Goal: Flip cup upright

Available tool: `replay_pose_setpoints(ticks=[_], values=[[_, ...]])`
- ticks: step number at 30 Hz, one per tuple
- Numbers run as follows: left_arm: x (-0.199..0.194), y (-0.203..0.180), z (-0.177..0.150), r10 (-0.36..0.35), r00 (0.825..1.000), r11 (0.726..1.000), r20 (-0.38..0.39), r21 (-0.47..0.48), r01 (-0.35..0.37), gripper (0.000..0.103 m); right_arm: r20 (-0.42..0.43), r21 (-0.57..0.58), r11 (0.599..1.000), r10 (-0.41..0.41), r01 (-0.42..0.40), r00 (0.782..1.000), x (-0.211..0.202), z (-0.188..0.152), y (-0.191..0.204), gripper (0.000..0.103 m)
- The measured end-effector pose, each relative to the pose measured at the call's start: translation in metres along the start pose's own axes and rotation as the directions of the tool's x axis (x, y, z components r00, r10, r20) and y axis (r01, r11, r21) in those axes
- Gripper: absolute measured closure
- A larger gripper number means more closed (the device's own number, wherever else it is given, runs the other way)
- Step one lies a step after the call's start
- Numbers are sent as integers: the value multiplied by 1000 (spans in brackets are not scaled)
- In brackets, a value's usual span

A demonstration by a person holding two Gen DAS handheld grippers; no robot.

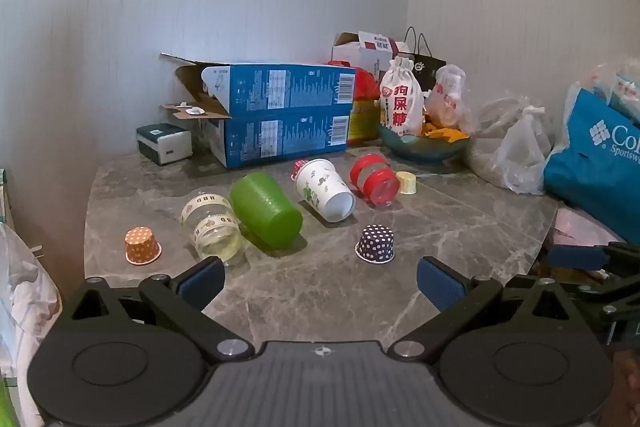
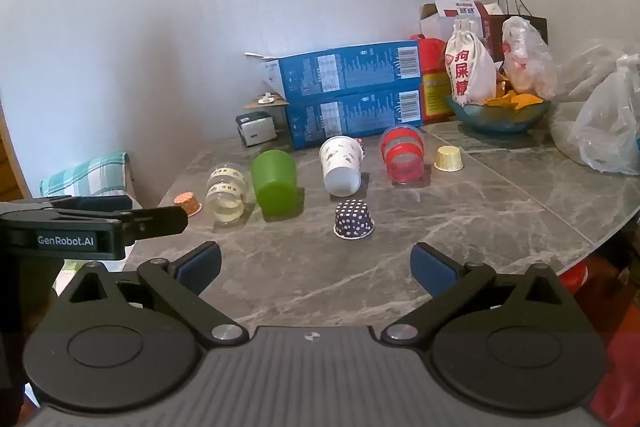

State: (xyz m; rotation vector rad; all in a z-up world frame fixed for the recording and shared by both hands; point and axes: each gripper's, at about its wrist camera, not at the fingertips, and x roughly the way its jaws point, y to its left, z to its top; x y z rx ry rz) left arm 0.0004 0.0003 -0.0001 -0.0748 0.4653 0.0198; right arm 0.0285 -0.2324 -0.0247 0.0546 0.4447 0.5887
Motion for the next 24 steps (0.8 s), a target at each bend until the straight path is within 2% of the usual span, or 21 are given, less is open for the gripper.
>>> replay_pose_setpoints(ticks=[8, 12, 24], values=[[0, 0, -6, 3, 1000, 1000, -2, -2, -3, 0, 3, 3, 1000, -1, 1, 1000, 0, -2, 0, 1], [-2, -1, -10, 27, 1000, 1000, 7, 12, -27, 0, 5, 3, 1000, 0, 0, 1000, -2, -1, 4, 1], [-2, -2, -8, 24, 999, 1000, -25, -4, -24, 0, -3, 17, 1000, 3, -3, 1000, -2, -2, -1, 1]])
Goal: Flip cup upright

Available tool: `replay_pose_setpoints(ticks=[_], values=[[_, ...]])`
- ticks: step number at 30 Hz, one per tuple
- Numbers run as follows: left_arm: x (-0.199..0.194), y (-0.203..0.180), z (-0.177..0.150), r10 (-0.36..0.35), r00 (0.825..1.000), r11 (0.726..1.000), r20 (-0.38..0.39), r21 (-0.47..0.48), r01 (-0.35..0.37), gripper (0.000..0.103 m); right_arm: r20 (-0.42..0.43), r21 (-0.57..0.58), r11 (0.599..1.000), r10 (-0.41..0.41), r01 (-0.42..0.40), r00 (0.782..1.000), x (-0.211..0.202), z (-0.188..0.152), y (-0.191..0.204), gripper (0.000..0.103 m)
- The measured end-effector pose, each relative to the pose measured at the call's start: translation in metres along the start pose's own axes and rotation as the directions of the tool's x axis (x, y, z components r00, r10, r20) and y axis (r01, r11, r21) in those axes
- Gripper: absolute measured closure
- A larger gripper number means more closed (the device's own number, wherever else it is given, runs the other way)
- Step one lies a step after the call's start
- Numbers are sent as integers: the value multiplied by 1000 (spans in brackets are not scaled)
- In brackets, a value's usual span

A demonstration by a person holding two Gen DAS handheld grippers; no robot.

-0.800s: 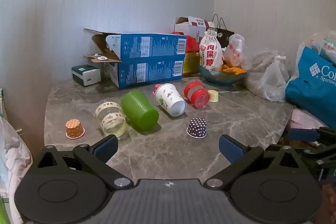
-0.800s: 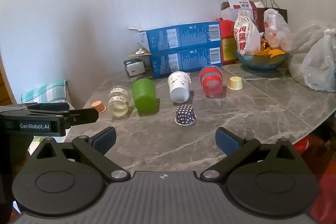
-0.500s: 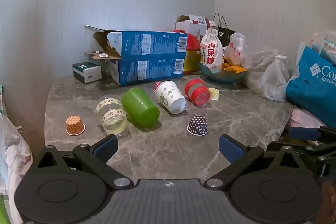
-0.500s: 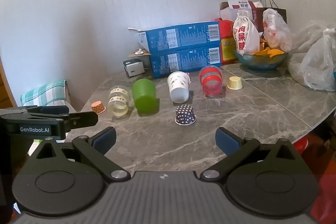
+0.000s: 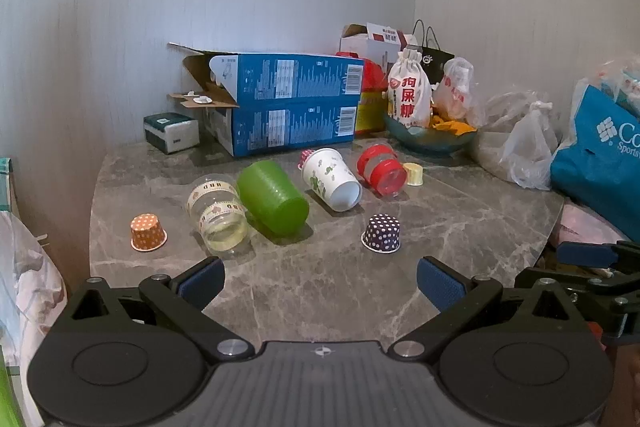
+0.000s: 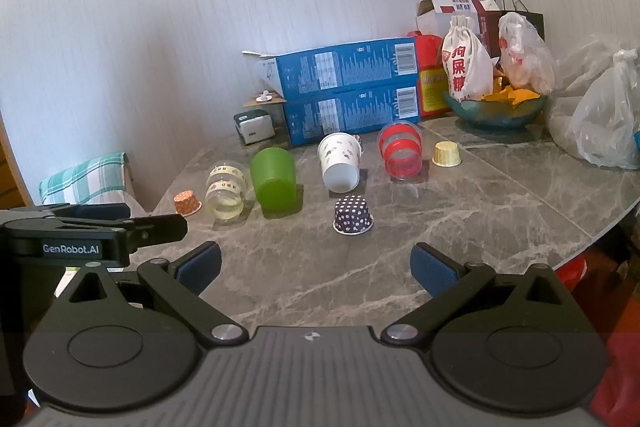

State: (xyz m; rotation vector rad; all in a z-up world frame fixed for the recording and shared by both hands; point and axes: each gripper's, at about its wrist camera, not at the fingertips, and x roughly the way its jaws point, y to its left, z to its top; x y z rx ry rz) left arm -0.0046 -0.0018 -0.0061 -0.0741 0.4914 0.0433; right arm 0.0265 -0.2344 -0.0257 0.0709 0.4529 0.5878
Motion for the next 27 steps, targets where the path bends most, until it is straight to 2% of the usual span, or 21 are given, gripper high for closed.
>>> replay_pose_setpoints(ticks=[27], values=[[2, 1, -5, 3, 1000, 1000, -14, -8, -3, 0, -18, 7, 1000, 3, -3, 1000, 1, -1, 3, 1]])
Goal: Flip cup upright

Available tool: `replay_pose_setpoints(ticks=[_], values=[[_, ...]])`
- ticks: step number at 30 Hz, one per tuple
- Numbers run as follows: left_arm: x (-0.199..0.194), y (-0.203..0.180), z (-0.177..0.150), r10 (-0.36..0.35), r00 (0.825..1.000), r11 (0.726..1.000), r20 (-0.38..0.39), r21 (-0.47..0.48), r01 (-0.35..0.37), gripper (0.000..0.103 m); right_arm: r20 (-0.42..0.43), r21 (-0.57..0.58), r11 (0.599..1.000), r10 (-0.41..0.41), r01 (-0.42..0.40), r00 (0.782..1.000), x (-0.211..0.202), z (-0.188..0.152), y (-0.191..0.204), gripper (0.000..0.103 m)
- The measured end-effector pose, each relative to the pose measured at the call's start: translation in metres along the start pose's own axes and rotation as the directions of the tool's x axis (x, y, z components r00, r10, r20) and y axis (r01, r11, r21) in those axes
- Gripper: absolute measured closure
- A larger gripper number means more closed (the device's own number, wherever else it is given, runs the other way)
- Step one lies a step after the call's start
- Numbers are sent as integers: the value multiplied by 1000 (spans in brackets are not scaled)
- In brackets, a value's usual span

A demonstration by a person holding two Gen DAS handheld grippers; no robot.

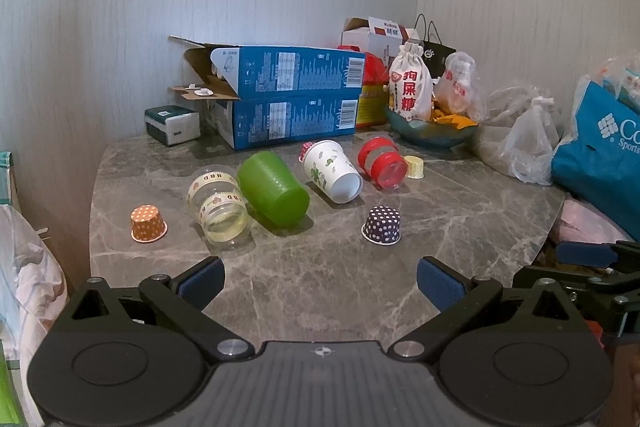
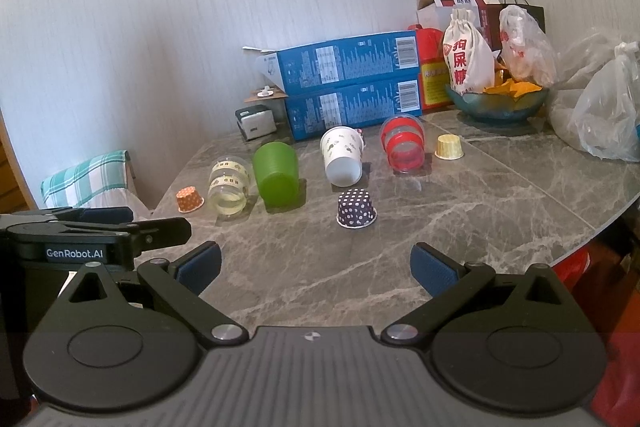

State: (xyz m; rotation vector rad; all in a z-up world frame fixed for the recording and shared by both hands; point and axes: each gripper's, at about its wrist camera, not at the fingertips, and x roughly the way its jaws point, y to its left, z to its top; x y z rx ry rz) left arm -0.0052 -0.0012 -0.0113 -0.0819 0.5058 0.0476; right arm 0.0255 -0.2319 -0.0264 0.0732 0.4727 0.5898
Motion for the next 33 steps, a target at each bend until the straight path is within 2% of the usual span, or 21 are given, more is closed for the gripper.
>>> replay_pose_setpoints(ticks=[33], values=[[1, -1, -4, 7, 1000, 1000, -28, -2, -8, 0, -18, 24, 1000, -7, 8, 1000, 0, -3, -3, 1]])
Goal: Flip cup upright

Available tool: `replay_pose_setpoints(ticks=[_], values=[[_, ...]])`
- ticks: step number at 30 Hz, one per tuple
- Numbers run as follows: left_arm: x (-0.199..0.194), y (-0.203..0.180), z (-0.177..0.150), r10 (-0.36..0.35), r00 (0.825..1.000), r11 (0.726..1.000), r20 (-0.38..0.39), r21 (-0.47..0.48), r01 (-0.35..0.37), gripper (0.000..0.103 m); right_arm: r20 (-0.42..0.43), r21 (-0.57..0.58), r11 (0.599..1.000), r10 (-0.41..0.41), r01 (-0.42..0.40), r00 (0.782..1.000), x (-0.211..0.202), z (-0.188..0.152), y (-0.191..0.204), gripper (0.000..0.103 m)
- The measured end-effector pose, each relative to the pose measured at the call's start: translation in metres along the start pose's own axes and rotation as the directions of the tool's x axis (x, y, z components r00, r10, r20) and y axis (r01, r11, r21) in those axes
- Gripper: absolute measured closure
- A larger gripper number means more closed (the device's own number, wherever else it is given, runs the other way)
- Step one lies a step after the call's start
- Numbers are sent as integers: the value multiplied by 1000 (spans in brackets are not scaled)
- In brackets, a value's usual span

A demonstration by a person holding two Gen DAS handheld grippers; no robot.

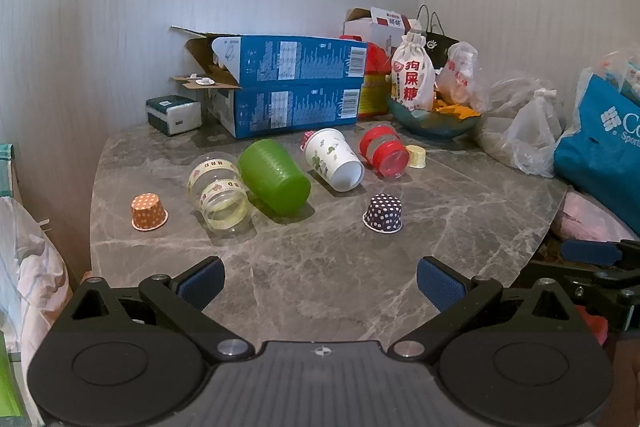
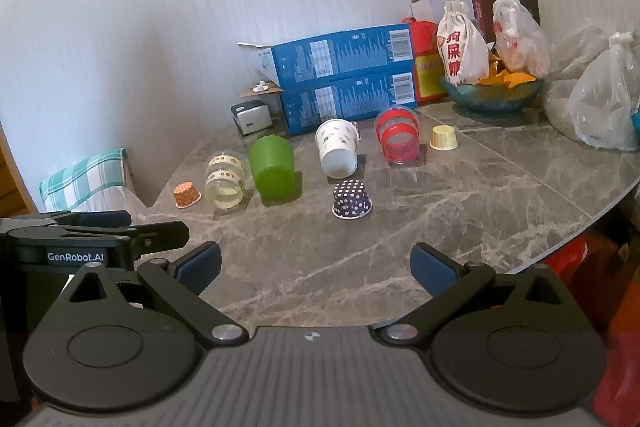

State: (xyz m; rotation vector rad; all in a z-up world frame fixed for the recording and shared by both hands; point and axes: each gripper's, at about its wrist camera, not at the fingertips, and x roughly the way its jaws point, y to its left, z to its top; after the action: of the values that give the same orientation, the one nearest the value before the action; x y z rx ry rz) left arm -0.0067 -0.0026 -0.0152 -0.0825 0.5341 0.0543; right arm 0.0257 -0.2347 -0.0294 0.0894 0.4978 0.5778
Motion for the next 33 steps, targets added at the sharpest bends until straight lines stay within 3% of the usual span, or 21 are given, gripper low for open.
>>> replay_pose_setpoints(ticks=[33], values=[[15, 11, 1, 11, 1000, 1000, -27, -13, -11, 0, -47, -3, 1000, -3, 3, 999, 18, -2, 2, 1]])
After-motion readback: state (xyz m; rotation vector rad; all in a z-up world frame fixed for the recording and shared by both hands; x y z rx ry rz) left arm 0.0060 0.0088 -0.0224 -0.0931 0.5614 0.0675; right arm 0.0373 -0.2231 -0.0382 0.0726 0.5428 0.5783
